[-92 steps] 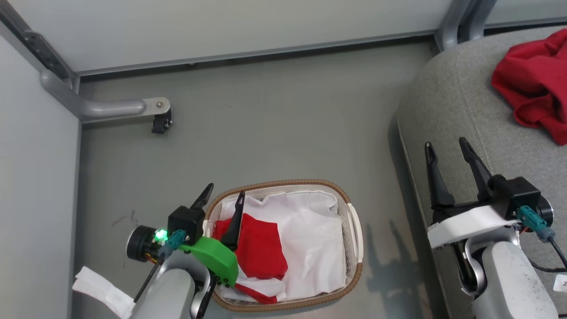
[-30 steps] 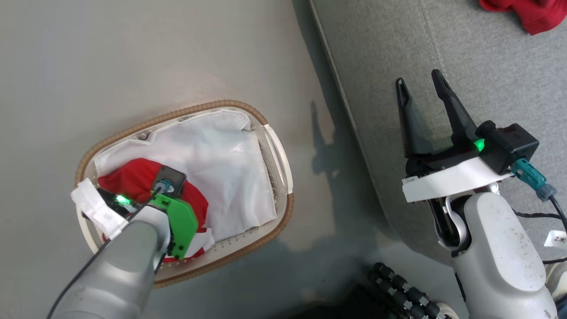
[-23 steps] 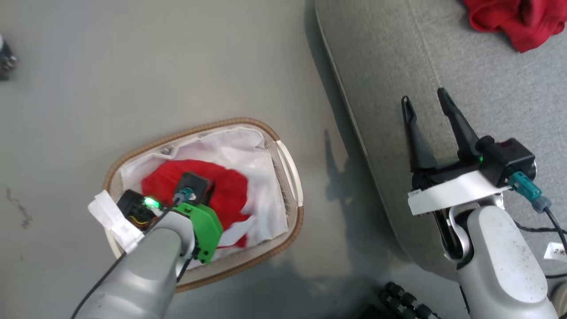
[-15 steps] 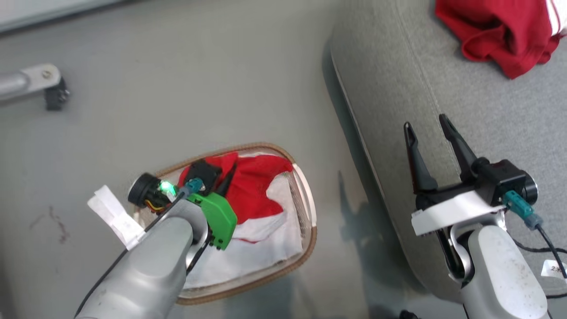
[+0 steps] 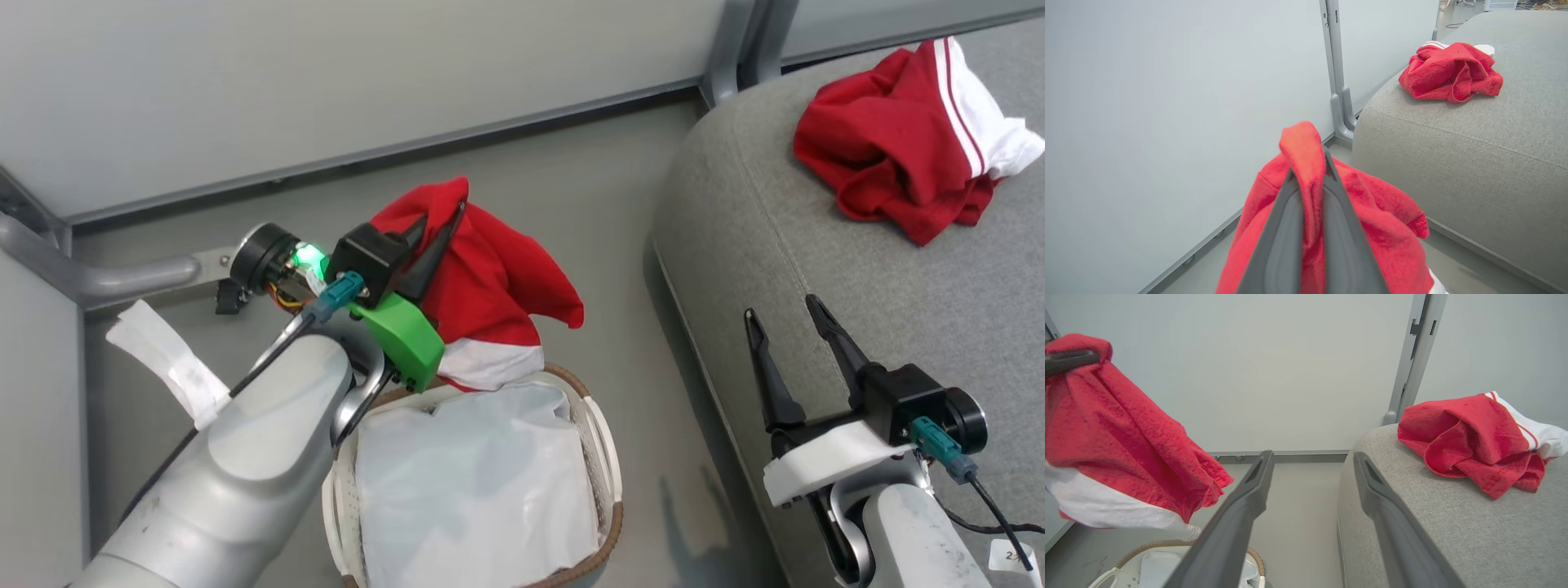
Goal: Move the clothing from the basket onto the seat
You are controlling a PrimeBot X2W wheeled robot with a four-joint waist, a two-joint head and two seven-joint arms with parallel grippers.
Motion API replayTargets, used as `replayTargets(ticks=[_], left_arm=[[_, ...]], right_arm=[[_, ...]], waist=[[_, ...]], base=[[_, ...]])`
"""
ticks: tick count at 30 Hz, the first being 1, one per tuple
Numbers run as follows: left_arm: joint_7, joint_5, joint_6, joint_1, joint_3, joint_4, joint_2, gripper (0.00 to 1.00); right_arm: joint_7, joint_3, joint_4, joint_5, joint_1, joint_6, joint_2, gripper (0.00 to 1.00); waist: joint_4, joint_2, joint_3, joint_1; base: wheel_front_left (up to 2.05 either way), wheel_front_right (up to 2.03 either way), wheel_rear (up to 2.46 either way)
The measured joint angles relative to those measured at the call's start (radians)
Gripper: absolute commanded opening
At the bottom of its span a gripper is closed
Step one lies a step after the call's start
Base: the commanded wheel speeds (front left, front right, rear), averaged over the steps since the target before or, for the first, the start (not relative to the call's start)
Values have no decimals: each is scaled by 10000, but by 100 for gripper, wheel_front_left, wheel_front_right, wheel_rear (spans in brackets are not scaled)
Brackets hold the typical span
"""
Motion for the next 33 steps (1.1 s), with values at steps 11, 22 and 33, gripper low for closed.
replayTargets(ticks=[11, 22, 33], left_arm=[[176, -136, 0, -1716, -144, -151, 123, 0], [502, -368, 0, -2574, -690, -422, -234, 0], [453, -593, 0, -2666, -1496, -980, -495, 0]], right_arm=[[0, 759, 56, 15, 105, 0, 0, 100], [0, 2520, 742, -268, -732, 0, 8, 100], [0, 3277, 2178, -523, -2563, 0, -2, 100]], waist=[[363, 0, -1368, 0], [622, 0, -1700, 0], [1108, 0, -1697, 0]], base=[[0, 0, 0], [0, 0, 0], [0, 0, 0]])
